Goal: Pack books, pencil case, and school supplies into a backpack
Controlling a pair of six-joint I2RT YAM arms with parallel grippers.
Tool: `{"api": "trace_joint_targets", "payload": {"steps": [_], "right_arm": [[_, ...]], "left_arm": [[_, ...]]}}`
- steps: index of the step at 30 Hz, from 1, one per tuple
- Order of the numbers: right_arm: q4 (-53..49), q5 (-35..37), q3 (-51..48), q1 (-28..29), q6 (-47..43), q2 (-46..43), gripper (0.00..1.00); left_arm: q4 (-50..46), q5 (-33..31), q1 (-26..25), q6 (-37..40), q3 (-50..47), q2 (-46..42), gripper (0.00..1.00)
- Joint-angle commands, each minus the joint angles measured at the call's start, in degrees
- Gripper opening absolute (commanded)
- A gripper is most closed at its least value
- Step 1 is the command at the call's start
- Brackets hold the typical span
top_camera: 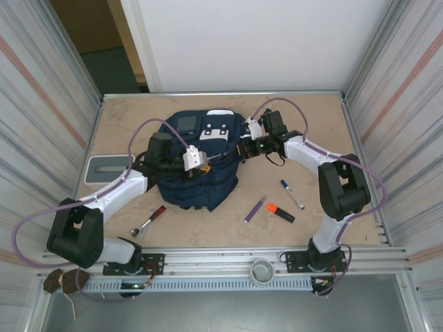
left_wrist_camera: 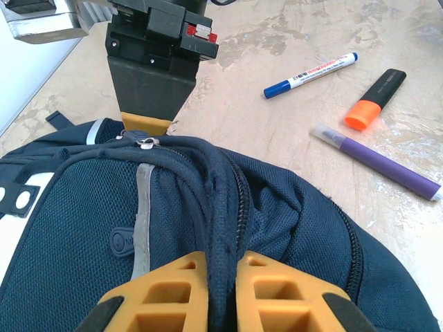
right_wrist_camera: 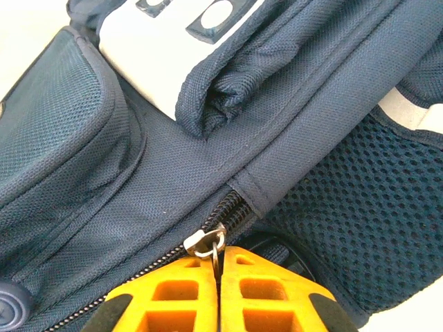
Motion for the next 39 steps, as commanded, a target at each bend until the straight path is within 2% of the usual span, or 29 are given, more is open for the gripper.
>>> {"api": "trace_joint_targets", "payload": {"steps": [1, 3, 7, 9, 14, 16, 19, 22, 25, 26, 28, 30, 31, 35, 39], "right_arm": [[-1.2, 8.54, -0.71, -4.13, 1.42, -2.25, 0.1], [0.58, 5.04, -2.8, -4.51, 1.39, -4.67, 0.15], [4.84, -3.62, -6.09, -7.19, 4.9, -7.92, 0.31], [6.22, -4.95, -6.27, -8.25, 7.31, -7.62, 0.37], [5.72, 3.18, -2.44, -8.44, 13.18, -2.98, 0.51], [5.99, 3.9, 0.19, -8.46, 15.19, 0.57, 0.54], [6.35, 3.75, 4.32, -7.8, 17.08, 5.66, 0.64], [5.37, 4.56, 8.74, -7.26, 18.09, 10.56, 0.66], [4.93, 4.3, 11.42, -7.28, 18.86, 14.03, 0.57], [4.78, 4.32, 11.68, -7.38, 18.98, 14.48, 0.5], [4.91, 5.29, 11.0, -7.89, 18.96, 14.13, 0.29], [5.52, 6.36, 9.12, -8.72, 18.89, 12.51, 0.15], [5.91, 6.53, 8.11, -9.28, 18.8, 11.59, 0.11], [7.46, 6.78, 3.0, -11.94, 18.81, 6.64, 0.03], [7.64, 6.84, -1.73, -14.03, 18.44, 1.58, 0.0]], "left_arm": [[1.4, 8.02, -0.01, -0.14, 1.89, -2.24, 0.1], [1.38, 7.82, -0.01, -0.21, 1.82, -2.07, 0.1], [1.44, 7.6, -0.05, -0.31, 1.97, -1.8, 0.11], [1.44, 7.55, -0.07, -0.4, 1.98, -1.6, 0.11], [1.47, 7.59, -0.24, -0.49, 2.22, -1.36, 0.11], [1.56, 7.59, -0.41, -0.58, 2.33, -1.18, 0.11], [1.54, 7.52, -0.66, -0.66, 2.44, -0.84, 0.11], [1.49, 7.53, -0.8, -0.66, 2.65, -0.5, 0.11], [1.62, 7.51, -0.95, -0.75, 2.9, -0.05, 0.12], [1.81, 7.37, -1.03, -0.88, 2.91, 0.17, 0.12], [1.93, 6.72, -1.21, -1.23, 3.39, 0.93, 0.15], [1.1, 5.13, -1.63, -1.29, 4.25, 1.9, 0.15], [0.57, 4.42, -1.81, -1.24, 4.67, 2.34, 0.16], [-0.29, 1.39, -2.77, -1.19, 5.99, 4.12, 0.16], [-0.94, -5.23, -3.92, -1.11, 7.44, 6.15, 0.15]]}}
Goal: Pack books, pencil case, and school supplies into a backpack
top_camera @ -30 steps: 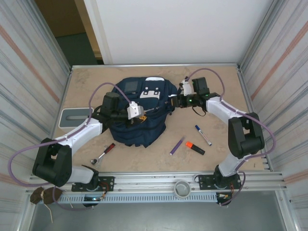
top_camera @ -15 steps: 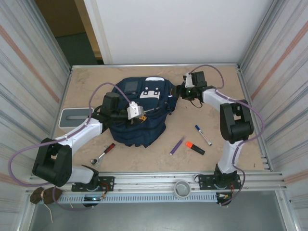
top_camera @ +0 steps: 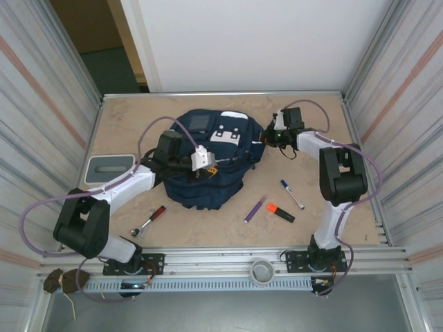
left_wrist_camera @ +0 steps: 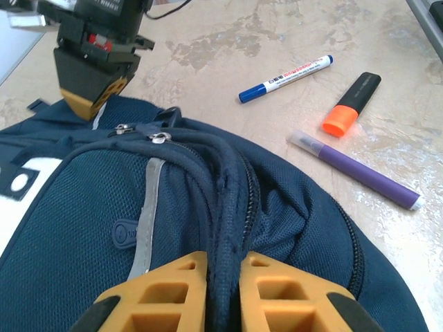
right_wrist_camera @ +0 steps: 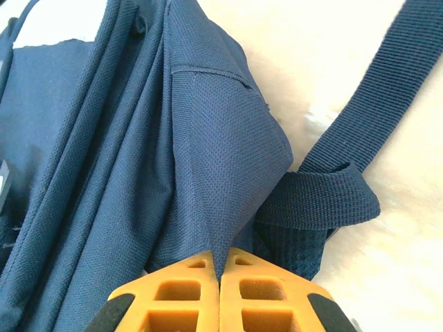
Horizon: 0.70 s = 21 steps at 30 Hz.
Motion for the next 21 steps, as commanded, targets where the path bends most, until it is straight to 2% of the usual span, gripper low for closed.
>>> {"api": "trace_joint_targets", "payload": {"steps": [1, 6, 13, 18, 21], "right_arm": [[0.18, 2.1, -3.4, -1.99, 0.06, -6.3, 0.0], [0.81, 3.57, -9.2, -2.24, 0.23, -12.02, 0.0], [3.58, 5.07, -17.47, -0.43, 2.63, -18.89, 0.0], [3.45, 5.35, -19.74, 5.29, 2.34, -20.12, 0.0], [1.34, 7.05, -20.0, 9.02, 1.12, -20.74, 0.09]], "left_arm": [[0.57, -6.17, -0.26, -1.2, 3.73, 1.37, 0.15], [0.67, -17.42, -0.14, -4.44, 6.52, 4.91, 0.16], [3.08, -26.38, 2.24, -12.04, 7.78, 6.73, 0.24], [4.72, -36.38, 4.41, -19.7, 7.15, 6.4, 0.39], [3.46, -42.26, 6.04, -25.83, 7.24, 5.34, 0.51]]}}
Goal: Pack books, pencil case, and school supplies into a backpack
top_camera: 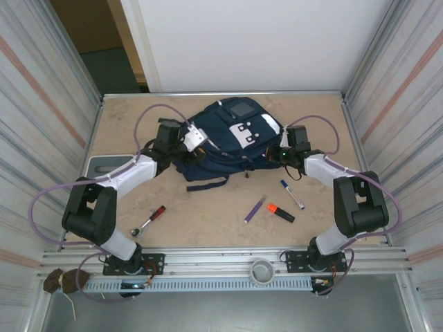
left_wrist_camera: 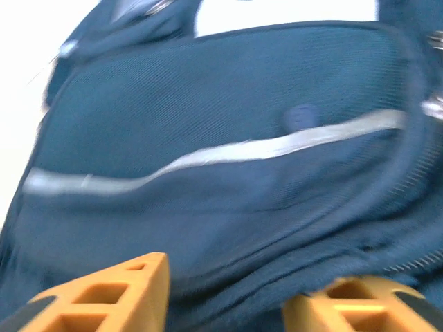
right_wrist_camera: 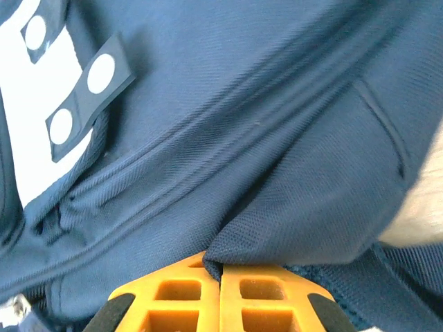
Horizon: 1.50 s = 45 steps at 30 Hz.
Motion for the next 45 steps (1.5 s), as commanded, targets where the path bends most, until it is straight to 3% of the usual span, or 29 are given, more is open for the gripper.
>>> {"api": "trace_joint_targets", "payload": {"steps": [1, 6, 8, 10, 13, 16, 20, 28, 34, 45], "right_arm": [[-3.62, -1.18, -0.53, 4.57, -1.28, -3.26, 0.13], [-8.43, 4.25, -0.16, 6.97, -5.73, -9.16, 0.31], [-8.33, 5.43, 0.14, 8.24, -7.21, -11.56, 0.35], [-6.35, 5.27, 0.57, 9.74, -7.71, -12.12, 0.37], [-2.94, 3.45, 2.34, 11.19, -7.27, -9.2, 0.41], [-0.47, 2.62, 4.37, 11.88, -6.09, -4.44, 0.42], [2.23, 2.37, 5.2, 12.11, -5.02, 0.63, 0.44], [4.17, 2.45, 3.95, 11.38, -4.71, 4.47, 0.45], [5.12, 1.37, 3.0, 10.53, -4.22, 4.98, 0.45], [5.21, 0.92, 3.18, 10.13, -4.19, 5.92, 0.45]], "left_arm": [[1.83, -12.53, 2.04, -11.28, 1.37, -1.29, 0.54], [-0.61, -15.88, 4.64, -21.98, -1.32, -7.22, 0.61], [-1.51, -14.46, 4.45, -26.15, -2.72, -10.04, 0.63], [-1.49, -13.39, 2.89, -29.27, -3.96, -12.03, 0.63], [-2.05, -20.88, -3.18, -33.48, -4.39, -12.66, 0.65], [-4.22, -26.19, -9.48, -34.18, -1.98, -9.87, 0.67], [-3.56, -35.41, -16.53, -32.52, 0.38, -5.12, 0.78], [-4.34, -41.23, -19.64, -31.49, 6.5, 5.52, 0.92], [-3.99, -45.18, -19.73, -30.51, 8.6, 10.08, 0.93], [-3.79, -44.98, -19.64, -32.56, 2.28, 5.88, 0.81]]}}
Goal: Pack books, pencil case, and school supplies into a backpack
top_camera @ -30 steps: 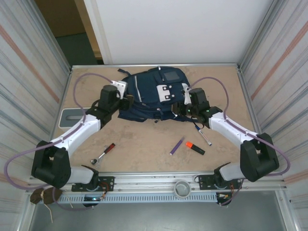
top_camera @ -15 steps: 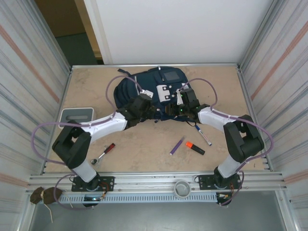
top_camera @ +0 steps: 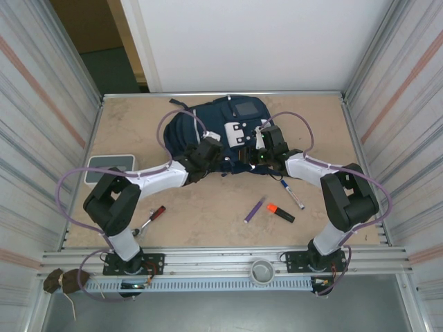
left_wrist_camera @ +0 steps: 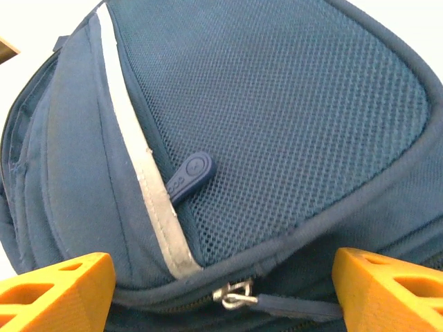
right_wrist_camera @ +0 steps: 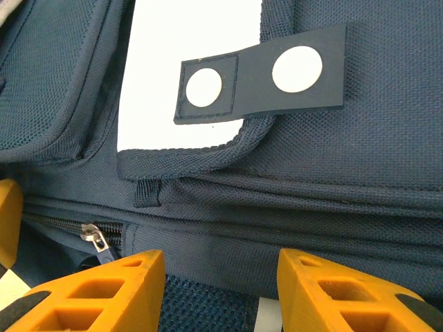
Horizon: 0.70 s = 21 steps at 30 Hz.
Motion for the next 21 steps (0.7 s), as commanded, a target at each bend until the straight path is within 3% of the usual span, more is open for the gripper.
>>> {"api": "trace_joint_targets", "payload": {"steps": [1, 6, 21], "right_arm": [[0.75, -1.06, -0.64, -0.43, 0.81, 1.09, 0.45], [0.75, -1.15, -0.65, -0.49, 0.98, 1.17, 0.45], [0.4, -1.33, -0.64, -0.58, 0.9, 1.46, 0.45]], "left_arm": [[-0.8, -1.97, -0.04, -1.73, -2.13, -2.89, 0.8], [-1.28, -0.71, -0.04, -2.54, -2.9, -3.59, 0.75], [0.95, 8.45, 2.69, -4.5, -5.07, -3.31, 0.32]]}}
